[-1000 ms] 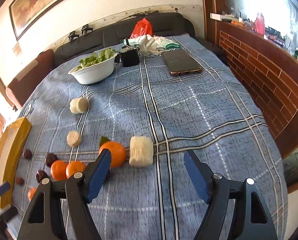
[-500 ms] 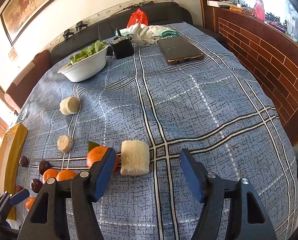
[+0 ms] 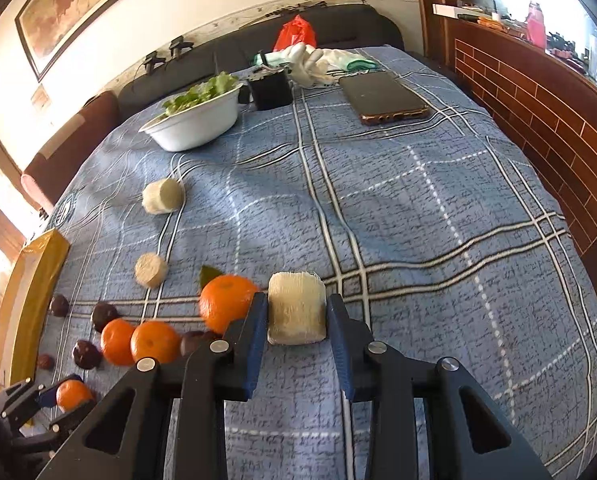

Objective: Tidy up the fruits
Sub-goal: 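Grasp a mandarin with the left tool while the right tool grasps a white cylindrical chunk, then carry the mandarin into the tray and open the left tool while the right tool releases the chunk there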

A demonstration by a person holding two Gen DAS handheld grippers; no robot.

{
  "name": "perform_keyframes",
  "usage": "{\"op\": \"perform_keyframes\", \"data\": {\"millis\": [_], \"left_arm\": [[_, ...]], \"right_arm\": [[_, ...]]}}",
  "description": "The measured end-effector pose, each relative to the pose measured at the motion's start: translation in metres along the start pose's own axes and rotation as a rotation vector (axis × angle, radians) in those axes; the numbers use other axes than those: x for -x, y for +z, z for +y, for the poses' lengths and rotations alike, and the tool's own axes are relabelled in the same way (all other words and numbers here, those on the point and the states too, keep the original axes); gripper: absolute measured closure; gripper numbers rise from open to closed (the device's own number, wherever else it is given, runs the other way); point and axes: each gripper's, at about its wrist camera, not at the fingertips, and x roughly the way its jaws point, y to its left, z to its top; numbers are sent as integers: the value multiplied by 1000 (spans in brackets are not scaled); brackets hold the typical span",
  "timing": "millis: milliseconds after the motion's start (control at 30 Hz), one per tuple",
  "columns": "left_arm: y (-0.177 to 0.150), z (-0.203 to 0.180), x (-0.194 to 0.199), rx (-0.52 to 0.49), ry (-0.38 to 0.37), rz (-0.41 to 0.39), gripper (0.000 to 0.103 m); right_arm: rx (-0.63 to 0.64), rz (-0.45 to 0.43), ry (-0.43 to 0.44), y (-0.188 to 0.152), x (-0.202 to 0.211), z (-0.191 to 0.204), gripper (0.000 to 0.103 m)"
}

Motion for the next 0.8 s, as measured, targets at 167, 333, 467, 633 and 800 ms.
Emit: {"op": "perform_keyframes", "data": {"millis": [167, 333, 467, 633, 800], "left_arm": [[-2, 6, 13, 31, -7, -27, 67], [-7, 16, 32, 72, -10, -67, 67], [-12, 30, 50, 113, 6, -99, 67], [-22, 63, 83, 200, 50, -152, 67], [-38, 103, 114, 281, 143, -194, 67]], "right_arm": [[-17, -5, 25, -10, 11, -1, 71], [-15, -25, 47, -19, 35, 7, 70], [29, -50, 84, -23, 57, 29, 70], [120, -62, 155, -29, 76, 79, 70], [210, -30, 247, -42, 76, 140, 70]]}}
